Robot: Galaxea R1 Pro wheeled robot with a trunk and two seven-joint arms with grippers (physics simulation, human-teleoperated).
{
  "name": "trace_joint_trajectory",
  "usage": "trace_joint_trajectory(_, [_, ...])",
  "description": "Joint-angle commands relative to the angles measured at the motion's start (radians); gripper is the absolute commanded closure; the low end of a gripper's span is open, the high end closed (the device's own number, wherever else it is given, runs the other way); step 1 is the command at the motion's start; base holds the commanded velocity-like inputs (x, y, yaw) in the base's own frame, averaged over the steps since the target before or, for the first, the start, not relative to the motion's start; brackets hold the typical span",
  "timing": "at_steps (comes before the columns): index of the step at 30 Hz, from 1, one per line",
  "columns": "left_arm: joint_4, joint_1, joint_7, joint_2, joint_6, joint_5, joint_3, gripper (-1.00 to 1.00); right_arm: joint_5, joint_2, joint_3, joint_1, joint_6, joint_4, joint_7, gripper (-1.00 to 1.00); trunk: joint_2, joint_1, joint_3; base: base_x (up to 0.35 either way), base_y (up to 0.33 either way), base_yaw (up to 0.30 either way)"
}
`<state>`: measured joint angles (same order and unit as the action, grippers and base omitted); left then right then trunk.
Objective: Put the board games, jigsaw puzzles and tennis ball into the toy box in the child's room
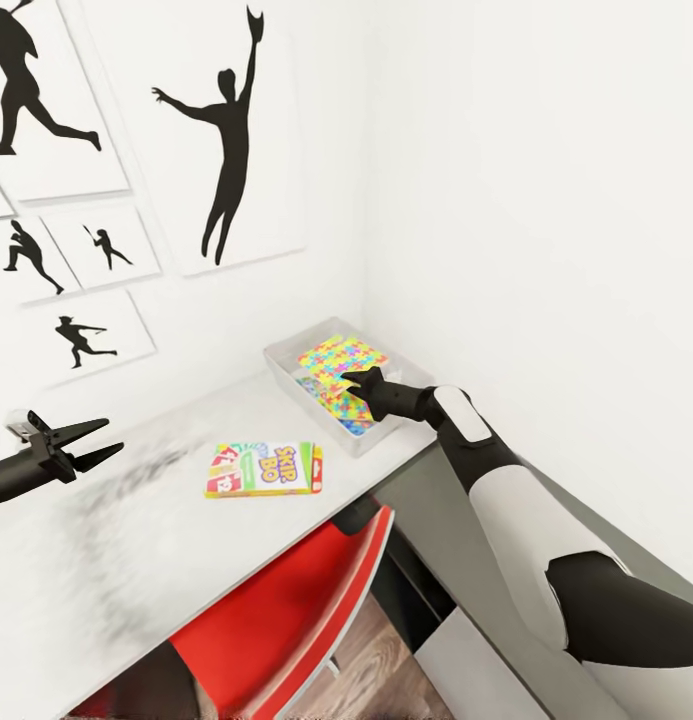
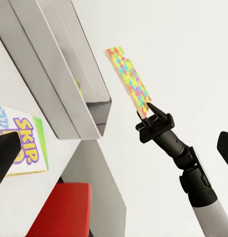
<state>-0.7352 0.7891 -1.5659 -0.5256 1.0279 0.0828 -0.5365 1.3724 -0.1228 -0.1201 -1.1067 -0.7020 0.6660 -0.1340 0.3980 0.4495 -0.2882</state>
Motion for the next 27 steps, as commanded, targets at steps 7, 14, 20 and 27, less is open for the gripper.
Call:
trace_joint_trajectory(7, [0.000,0.001,-0.005,0.000,0.012,-0.001,-0.002,-1.00,0.012,0.003,0.000,-0.004,-0.001,0.001,-0.010,1.00,0.002,0.001,-0.013,0.012,-0.019,0.067])
trace_joint_trajectory(14, [0.000,0.001,-0.005,-0.001,0.013,0.002,-0.006,-1.00,0.012,0.016,0.000,-0.005,-0.001,0.003,-0.010,1.00,0.002,0.001,-0.018,0.058,-0.003,0.026])
trace_joint_trajectory(20, [0.000,0.001,-0.005,0.000,0.014,0.008,-0.009,-1.00,0.011,0.019,0.000,-0.005,-0.001,0.003,-0.009,1.00,0.002,0.001,-0.019,0.008,0.000,0.003])
trace_joint_trajectory(27, [0.000,0.001,-0.005,0.001,0.014,0.035,-0.010,-1.00,0.012,0.020,0.000,-0.011,-0.002,0.007,-0.008,1.00,0.002,0.001,-0.019,0.001,0.000,0.000])
